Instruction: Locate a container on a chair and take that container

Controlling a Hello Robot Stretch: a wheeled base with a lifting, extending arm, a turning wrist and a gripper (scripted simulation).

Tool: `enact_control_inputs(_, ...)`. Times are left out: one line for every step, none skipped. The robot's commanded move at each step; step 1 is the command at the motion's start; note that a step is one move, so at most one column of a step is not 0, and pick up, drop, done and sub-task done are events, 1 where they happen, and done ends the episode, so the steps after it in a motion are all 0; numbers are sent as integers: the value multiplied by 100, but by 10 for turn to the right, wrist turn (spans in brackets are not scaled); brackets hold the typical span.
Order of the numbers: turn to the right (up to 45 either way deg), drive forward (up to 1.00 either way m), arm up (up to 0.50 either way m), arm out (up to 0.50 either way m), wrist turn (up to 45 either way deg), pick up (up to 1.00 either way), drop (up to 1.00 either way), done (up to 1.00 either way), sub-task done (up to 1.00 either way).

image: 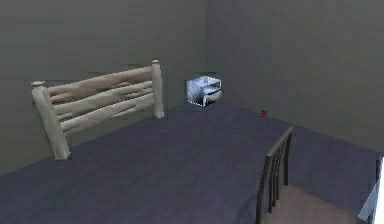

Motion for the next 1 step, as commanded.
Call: enact_control_inputs(0,0,0,0,0,0,0,100,0)
